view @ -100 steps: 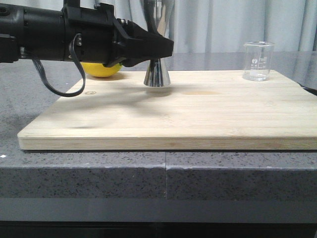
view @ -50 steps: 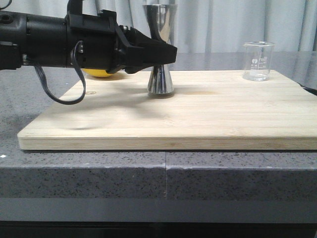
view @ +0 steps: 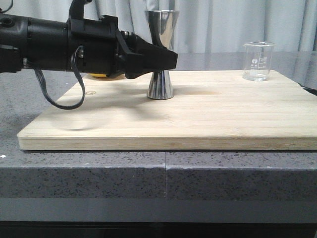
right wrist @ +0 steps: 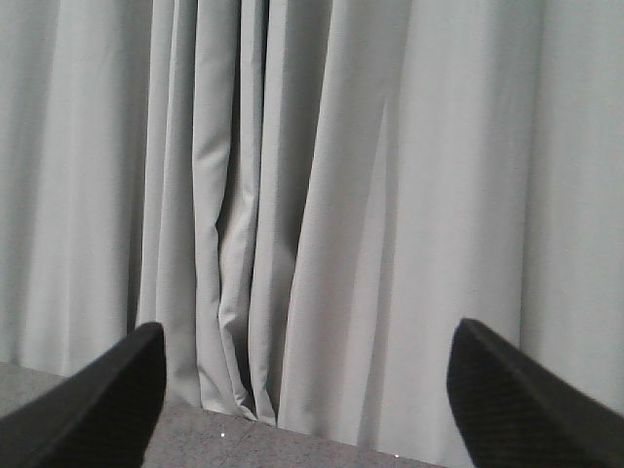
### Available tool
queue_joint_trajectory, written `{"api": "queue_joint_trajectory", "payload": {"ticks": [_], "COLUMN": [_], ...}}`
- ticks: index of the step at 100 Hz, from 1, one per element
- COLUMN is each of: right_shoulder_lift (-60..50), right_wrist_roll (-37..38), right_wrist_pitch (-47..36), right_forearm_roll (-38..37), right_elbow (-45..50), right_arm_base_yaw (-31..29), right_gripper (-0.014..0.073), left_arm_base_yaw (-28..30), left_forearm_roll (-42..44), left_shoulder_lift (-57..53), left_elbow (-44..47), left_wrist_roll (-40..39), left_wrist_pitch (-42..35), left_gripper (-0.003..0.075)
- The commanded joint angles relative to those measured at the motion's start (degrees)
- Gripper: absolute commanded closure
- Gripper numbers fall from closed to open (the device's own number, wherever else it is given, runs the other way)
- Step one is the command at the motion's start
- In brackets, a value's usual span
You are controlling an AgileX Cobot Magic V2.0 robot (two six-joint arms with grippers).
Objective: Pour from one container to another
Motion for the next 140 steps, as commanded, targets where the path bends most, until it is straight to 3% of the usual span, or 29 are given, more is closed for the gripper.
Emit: {"api": "queue_joint_trajectory", "payload": {"ticks": [1,79,91,117,140], "right_shoulder_lift": [-1.4,-1.4,-1.4,-1.4,-1.4], "right_wrist_roll": [0.2,0.2,0.2,0.2,0.2], "right_wrist_pitch": [-3.8,-3.8,-3.8,-3.8,-3.8], "right_forearm_roll": [-0.3,-0.3,-0.3,-0.3,-0.3], "right_elbow": [-1.2,-1.2,-1.2,-1.2,-1.2], "right_arm_base_yaw": [-0.4,-0.4,-0.4,-0.4,-0.4], "right_gripper": [0.0058,0.0058,0.0058,0.0058,0.0058], "left_arm_base_yaw": [0.2,0.2,0.2,0.2,0.2], "left_forearm_roll": [-2.7,-2.9,-2.9,-2.9,-2.7], "left_shoulder_lift": [-2.2,-2.0,-2.0,-2.0,-2.4], "left_elbow": [-1.3,-1.3,-1.3,-1.3,-1.3], "left_wrist_roll": [-0.1,-0.2,-0.2,-0.2,-0.2], "left_wrist_pitch": [-3.9,-4.1,-4.1,-4.4,-4.5], "left_gripper": [0.0741,0.0735,0.0657,0.0367,0.0328]}}
